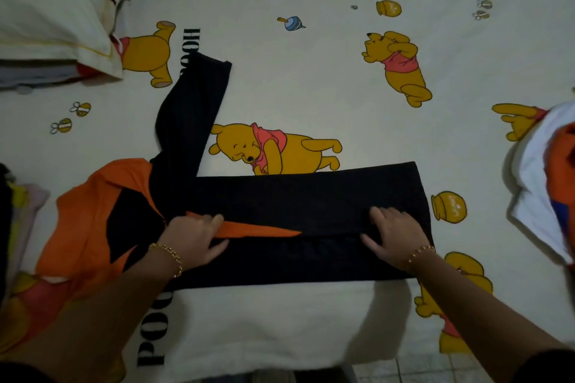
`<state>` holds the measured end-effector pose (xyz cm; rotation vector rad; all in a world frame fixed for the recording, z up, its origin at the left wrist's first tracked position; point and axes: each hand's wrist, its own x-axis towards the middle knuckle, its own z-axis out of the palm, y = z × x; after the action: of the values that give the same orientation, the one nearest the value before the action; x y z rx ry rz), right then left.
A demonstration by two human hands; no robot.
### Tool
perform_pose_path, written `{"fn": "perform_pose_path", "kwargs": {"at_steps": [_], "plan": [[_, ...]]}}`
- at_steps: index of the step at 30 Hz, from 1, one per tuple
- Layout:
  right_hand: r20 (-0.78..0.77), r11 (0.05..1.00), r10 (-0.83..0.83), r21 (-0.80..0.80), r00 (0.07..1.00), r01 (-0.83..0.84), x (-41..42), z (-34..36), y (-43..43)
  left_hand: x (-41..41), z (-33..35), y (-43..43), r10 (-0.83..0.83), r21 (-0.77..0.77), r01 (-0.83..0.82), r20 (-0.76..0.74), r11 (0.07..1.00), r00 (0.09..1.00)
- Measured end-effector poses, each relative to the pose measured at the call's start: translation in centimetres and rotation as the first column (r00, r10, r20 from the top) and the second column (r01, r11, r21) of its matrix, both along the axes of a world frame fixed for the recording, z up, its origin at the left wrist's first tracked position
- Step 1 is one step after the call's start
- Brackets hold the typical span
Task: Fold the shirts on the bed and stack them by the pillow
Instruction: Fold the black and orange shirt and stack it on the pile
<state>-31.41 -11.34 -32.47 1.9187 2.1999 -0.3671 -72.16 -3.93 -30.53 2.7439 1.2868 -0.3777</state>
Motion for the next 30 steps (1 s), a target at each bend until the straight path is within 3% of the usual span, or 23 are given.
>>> {"fn": "perform_pose_path", "kwargs": {"at_steps": [7,11,16,21,24,27,30], "plan": [[-0.066,0.988,-0.084,0.122,0.994,0.092,-0.5,1.4,0.8,2.7,1.5,0.7,0.222,-0.024,-0.222,0.042,0.975,0.974],[-0.099,0.953,-0.154,0.249,0.983,0.174,-0.5,0.9,4.6,5.5,0.6,3.4,0.316,0.018,-0.327,0.210,0.945,0.925],[-0.106,0.967,-0.213,0.123,0.971,0.225,0.6,-0.4,7.8,7.7,-1.7,4.3,0.549,-0.092,-0.543,0.228,0.834,0.804],[0.091,0.938,-0.324,0.162,0.942,0.307,1.4,0.0,9.0,7.7,-1.4,4.5,0.728,-0.114,-0.735,0.305,0.668,0.614],[0.124,0.939,-0.299,0.215,0.946,0.268,0.0,0.0,8.2,8.2,-1.6,3.4,0.652,-0.059,-0.678,0.347,0.732,0.674],[-0.014,0.940,-0.240,0.248,0.971,0.236,-3.0,-0.3,6.3,9.7,-2.1,1.3,0.482,-0.028,-0.510,0.375,0.860,0.792],[-0.129,0.970,-0.142,0.178,0.981,0.164,-5.6,-1.3,3.8,11.0,-3.0,-1.0,0.389,-0.073,-0.387,0.320,0.919,0.864]]}}
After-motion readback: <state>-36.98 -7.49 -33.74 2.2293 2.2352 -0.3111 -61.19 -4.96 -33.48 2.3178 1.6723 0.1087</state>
